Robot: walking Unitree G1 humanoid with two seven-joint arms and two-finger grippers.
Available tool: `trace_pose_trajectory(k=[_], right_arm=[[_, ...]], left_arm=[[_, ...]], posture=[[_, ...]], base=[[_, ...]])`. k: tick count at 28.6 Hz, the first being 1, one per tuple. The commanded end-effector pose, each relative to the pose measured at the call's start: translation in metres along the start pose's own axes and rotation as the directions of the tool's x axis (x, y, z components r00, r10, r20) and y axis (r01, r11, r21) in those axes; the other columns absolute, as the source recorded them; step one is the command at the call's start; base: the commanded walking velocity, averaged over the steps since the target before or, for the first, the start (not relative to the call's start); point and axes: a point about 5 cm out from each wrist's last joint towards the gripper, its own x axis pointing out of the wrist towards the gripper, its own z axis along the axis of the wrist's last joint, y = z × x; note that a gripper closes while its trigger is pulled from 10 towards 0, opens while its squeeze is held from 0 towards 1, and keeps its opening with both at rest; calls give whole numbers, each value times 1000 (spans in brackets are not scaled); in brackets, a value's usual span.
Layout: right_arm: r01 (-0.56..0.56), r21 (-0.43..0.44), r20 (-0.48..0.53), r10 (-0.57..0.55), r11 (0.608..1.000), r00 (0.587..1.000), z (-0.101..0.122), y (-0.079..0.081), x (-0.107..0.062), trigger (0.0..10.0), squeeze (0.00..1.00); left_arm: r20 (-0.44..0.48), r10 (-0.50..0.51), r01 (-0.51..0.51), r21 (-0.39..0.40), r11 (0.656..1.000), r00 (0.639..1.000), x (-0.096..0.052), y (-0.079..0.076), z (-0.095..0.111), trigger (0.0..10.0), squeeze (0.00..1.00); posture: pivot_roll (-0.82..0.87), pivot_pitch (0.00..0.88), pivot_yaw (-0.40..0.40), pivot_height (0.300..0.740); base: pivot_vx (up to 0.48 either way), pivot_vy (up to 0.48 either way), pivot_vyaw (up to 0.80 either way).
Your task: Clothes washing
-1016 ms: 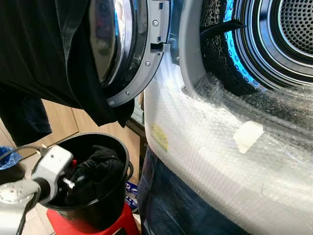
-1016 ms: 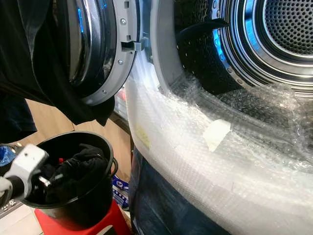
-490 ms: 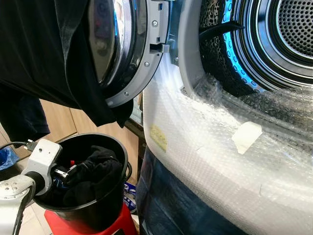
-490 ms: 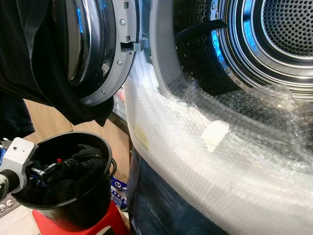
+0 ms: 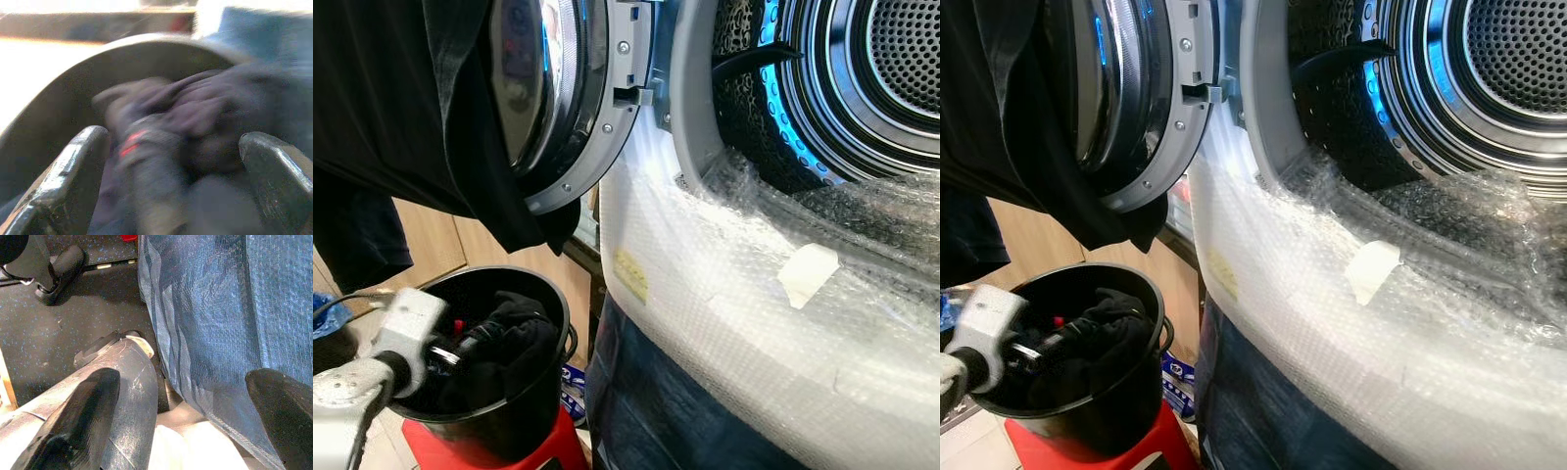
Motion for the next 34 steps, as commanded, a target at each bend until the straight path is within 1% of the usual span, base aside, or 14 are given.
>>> trace_pose_trajectory(k=[1, 3, 8, 11, 12, 17, 19, 20, 24, 27, 28, 29, 30, 34], right_arm=[[-18, -6, -47, 17, 1000, 999, -12, 6, -1, 10000, 0], [-18, -8, -49, 17, 1000, 999, -12, 5, -1, 10000, 0], [-17, -13, -51, 16, 1000, 999, -12, 5, -1, 10000, 0], [-17, -13, -50, 16, 1000, 999, -12, 4, -1, 10000, 0], [-18, -17, -50, 17, 1000, 999, -12, 4, -1, 10000, 0], [-21, -21, -49, 20, 1000, 999, -12, 4, -1, 10000, 0], [-21, -20, -50, 20, 1000, 999, -12, 3, -1, 10000, 0], [-20, -18, -50, 19, 1000, 999, -12, 3, -1, 10000, 0], [-19, -18, -50, 18, 1000, 999, -12, 3, -1, 10000, 0], [-11, -13, -47, 11, 1000, 999, -12, 3, -1, 10000, 0], [-11, -13, -47, 11, 1000, 999, -12, 3, -1, 10000, 0], [-12, -13, -45, 11, 1000, 999, -11, 3, -1, 10000, 0], [-13, -13, -45, 12, 1000, 999, -11, 3, -1, 10000, 0], [-14, -9, -43, 14, 1000, 999, -10, 4, -1, 10000, 0]], left_arm=[[58, -38, 37, 22, 999, 998, -3, -2, 12, 10000, 0], [72, -47, 46, 6, 999, 996, -4, -1, 13, 10000, 0], [10, -117, 117, 17, 993, 993, -4, -7, 0, 10000, 0], [10, -114, 114, 28, 993, 993, -4, -7, 0, 10000, 0], [7, -99, 99, 51, 994, 995, -6, -4, 0, 10000, 0], [13, -84, 84, 41, 996, 996, -9, -1, 2, 10000, 0], [9, -63, 62, 54, 997, 998, -11, 2, 1, 10000, 0], [16, -42, 42, 48, 998, 999, -12, 3, 1, 10000, 0], [28, -18, 17, 42, 999, 999, -12, 5, 2, 10000, 0], [70, 61, -66, 62, 996, 996, -12, 14, 7, 10000, 0], [70, 61, -66, 62, 996, 996, -12, 14, 7, 10000, 0], [79, 93, -98, 62, 993, 993, -12, 19, 7, 10000, 0], [78, 100, -104, 54, 993, 992, -11, 21, 7, 10000, 0], [71, 88, -91, 39, 995, 994, -8, 19, 5, 10000, 0]], posture=[[299, 0, -92, 740], [300, 0, -93, 740], [297, 0, -94, 740], [300, 0, -96, 740], [306, 0, -99, 740], [315, 0, -103, 740], [324, 0, -109, 740], [325, 0, -109, 740], [322, 0, -104, 740], [318, 0, -104, 740], [318, 0, -104, 740], [316, 0, -104, 740], [316, 0, -104, 740], [314, 0, -100, 740]], base=[[0, 0, 0], [0, 0, 0], [0, 0, 0], [0, 0, 0], [0, 0, 0], [0, 0, 0], [0, 0, 0], [0, 0, 0], [0, 0, 0], [0, 0, 0], [0, 0, 0], [0, 0, 0], [0, 0, 0], [0, 0, 0]])
